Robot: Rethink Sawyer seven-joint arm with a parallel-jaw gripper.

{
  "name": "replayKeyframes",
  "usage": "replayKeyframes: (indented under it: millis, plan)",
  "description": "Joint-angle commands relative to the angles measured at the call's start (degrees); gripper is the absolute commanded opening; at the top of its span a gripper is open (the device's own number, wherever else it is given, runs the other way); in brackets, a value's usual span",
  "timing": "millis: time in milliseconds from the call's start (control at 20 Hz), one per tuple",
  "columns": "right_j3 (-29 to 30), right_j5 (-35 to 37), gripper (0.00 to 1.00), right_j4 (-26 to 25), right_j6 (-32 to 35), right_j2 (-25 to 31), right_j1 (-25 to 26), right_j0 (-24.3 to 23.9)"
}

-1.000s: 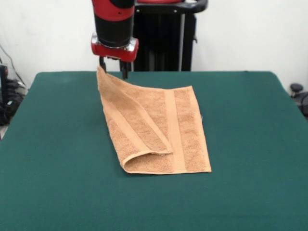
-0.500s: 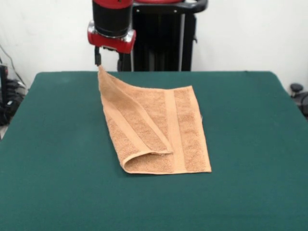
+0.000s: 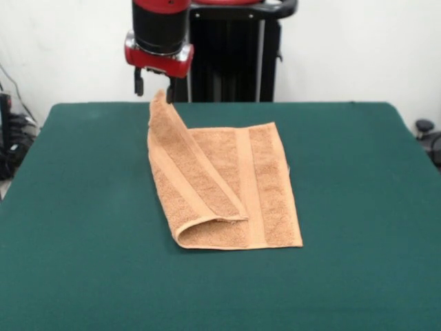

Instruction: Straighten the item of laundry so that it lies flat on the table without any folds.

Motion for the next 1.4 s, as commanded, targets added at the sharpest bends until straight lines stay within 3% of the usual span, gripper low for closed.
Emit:
replayKeyframes:
  millis: [50, 500, 950, 1400]
  plan:
    - [-2.3, -3.3, 1.00, -0.1, 8.7, 2.8, 3.9, 0.9]
    - [-6.2, -3.0, 1.00, -0.8, 6.6, 3.7, 4.2, 0.3]
    - [-6.3, -2.7, 1.00, -1.3, 3.6, 6.0, 3.1, -0.7]
    - [-3.3, 2.2, 1.00, 0.9, 2.8, 8.5, 0.6, -0.5]
